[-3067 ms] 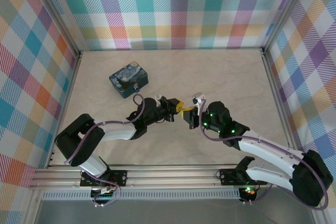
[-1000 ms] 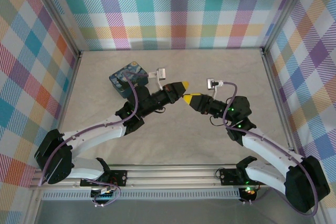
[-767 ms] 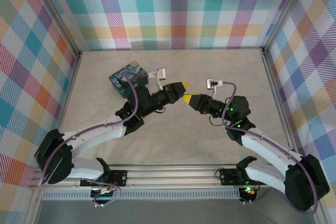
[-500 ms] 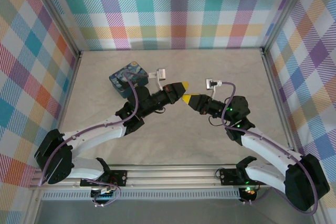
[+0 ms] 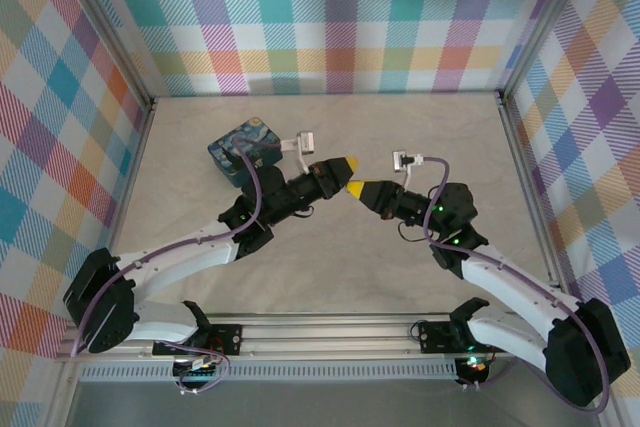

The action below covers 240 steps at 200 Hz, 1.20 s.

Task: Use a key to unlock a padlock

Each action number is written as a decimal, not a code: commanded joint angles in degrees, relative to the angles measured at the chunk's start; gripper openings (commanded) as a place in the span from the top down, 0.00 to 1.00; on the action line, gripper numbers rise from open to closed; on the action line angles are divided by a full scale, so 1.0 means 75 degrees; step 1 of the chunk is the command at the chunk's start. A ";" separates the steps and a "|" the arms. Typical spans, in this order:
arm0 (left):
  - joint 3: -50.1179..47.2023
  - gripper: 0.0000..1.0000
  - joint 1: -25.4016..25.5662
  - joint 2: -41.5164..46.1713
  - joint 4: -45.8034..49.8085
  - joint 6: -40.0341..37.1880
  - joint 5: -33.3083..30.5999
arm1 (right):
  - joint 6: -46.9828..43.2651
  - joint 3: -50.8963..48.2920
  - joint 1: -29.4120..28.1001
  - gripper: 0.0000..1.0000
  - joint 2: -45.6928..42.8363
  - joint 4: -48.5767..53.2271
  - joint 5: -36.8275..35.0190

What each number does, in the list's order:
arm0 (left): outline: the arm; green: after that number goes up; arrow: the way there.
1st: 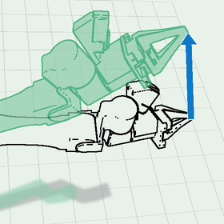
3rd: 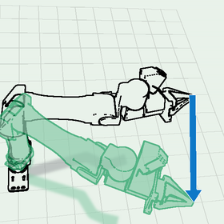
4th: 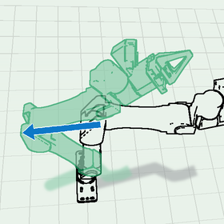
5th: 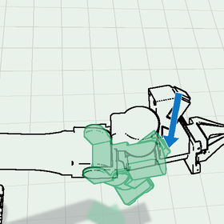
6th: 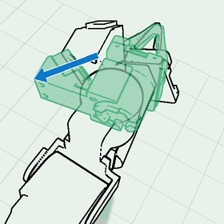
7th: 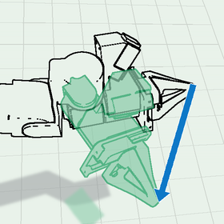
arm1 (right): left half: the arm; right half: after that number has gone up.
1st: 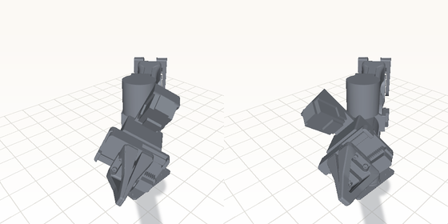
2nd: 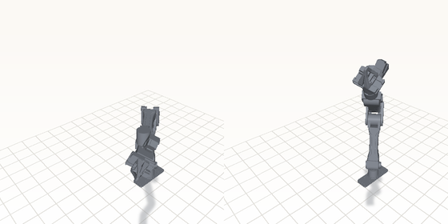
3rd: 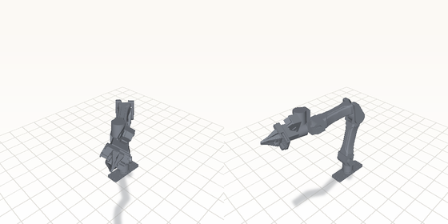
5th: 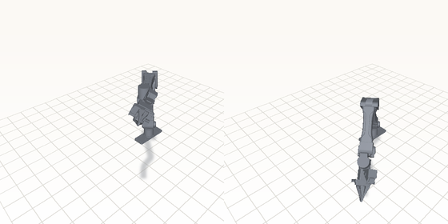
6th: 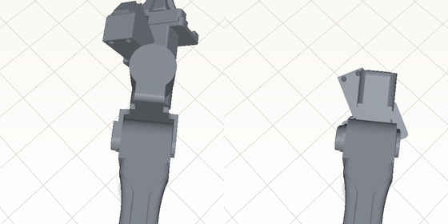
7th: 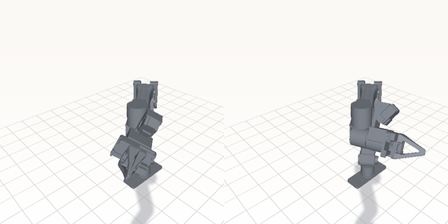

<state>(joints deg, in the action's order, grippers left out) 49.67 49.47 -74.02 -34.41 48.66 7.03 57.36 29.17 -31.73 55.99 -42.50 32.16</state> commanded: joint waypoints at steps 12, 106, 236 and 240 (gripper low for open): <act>-0.0061 0.62 0.0076 0.0565 0.0428 -0.0352 -0.0435 | -0.0904 0.0418 -0.0036 1.00 -0.0587 0.1447 -0.0179; 0.0738 0.00 -0.1497 0.1315 0.5347 -0.1003 -0.1469 | -0.4016 0.1426 -0.0036 1.00 -0.2008 0.7445 -0.1652; 0.4294 0.00 -0.3921 -0.3718 0.7801 -0.4201 -0.2655 | -0.4195 0.1654 -0.0036 1.00 -0.1731 0.8571 -0.2130; 0.4409 0.00 -0.3935 -0.3865 0.7805 -0.4249 -0.2649 | -0.4186 0.1654 -0.0039 1.00 -0.1740 0.8582 -0.2133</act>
<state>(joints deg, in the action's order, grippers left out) 77.54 21.26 -98.89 22.41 22.00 -10.76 26.09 39.88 -31.75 43.29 20.93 16.88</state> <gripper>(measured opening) 0.998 0.052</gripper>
